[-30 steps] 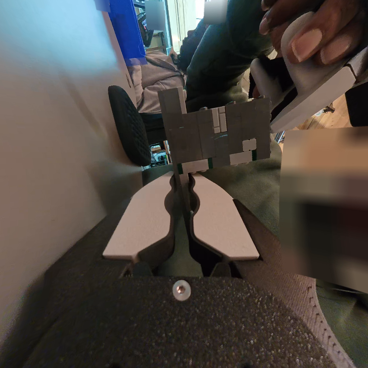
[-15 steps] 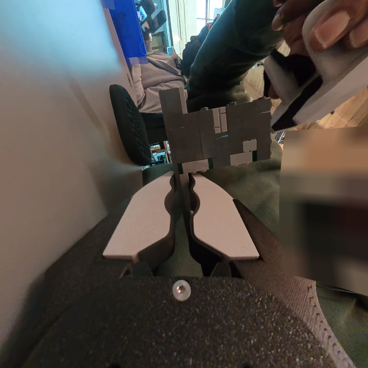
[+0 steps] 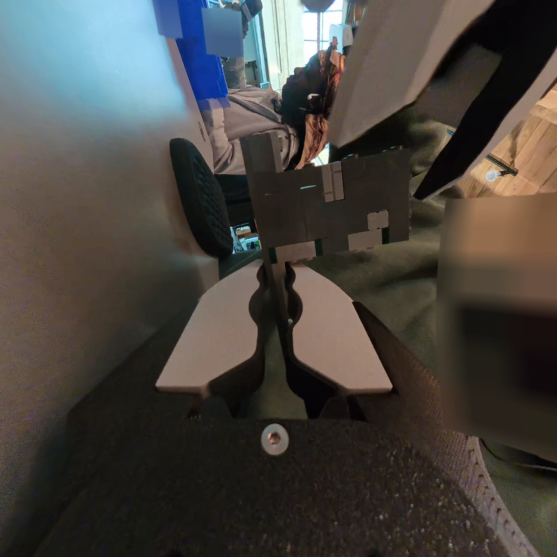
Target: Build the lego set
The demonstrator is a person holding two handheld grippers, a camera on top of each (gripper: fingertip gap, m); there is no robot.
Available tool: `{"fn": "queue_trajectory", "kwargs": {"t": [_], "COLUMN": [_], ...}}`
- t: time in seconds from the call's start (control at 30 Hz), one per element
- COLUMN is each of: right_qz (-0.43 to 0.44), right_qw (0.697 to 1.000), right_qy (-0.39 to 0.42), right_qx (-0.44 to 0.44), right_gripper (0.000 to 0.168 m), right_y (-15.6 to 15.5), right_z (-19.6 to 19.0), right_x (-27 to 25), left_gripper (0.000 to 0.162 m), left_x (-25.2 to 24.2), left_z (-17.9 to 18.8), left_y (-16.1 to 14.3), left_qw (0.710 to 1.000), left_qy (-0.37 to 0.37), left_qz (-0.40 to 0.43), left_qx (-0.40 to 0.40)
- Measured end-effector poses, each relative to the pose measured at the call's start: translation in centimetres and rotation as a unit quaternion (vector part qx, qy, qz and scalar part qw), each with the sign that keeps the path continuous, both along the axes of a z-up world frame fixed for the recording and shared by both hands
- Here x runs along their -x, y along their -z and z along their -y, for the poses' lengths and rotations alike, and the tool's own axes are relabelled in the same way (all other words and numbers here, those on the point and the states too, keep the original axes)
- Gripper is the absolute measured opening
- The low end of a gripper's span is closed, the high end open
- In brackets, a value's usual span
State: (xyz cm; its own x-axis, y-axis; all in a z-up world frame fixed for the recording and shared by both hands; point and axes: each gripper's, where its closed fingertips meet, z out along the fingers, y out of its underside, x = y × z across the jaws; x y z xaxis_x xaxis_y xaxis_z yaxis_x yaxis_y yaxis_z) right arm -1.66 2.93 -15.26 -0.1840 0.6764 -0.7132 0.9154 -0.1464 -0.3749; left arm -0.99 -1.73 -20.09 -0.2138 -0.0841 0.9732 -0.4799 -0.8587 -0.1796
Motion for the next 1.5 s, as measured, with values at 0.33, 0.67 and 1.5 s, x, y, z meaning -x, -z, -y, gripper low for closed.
{"fn": "queue_trajectory", "kwargs": {"t": [0.33, 0.67, 1.5], "right_qz": [-0.009, -0.010, 0.004], "right_qw": [0.972, 0.942, 0.937], "right_qy": [0.207, 0.299, 0.309], "right_qx": [0.112, 0.151, 0.164], "right_gripper": [0.108, 0.113, 0.100], "right_y": [2.5, 3.6, 4.1], "right_z": [-0.2, 0.0, 1.3], "right_x": [0.1, 0.6, 1.5], "left_gripper": [0.010, 0.010, 0.010], "left_x": [0.1, -0.1, 0.0], "left_z": [-0.8, -1.2, -0.6], "left_y": [0.1, 0.5, 1.1], "left_qw": [1.000, 0.999, 0.994], "left_qy": [-0.029, -0.046, -0.049], "left_qz": [-0.005, -0.017, -0.043], "left_qx": [-0.002, -0.011, -0.090]}}
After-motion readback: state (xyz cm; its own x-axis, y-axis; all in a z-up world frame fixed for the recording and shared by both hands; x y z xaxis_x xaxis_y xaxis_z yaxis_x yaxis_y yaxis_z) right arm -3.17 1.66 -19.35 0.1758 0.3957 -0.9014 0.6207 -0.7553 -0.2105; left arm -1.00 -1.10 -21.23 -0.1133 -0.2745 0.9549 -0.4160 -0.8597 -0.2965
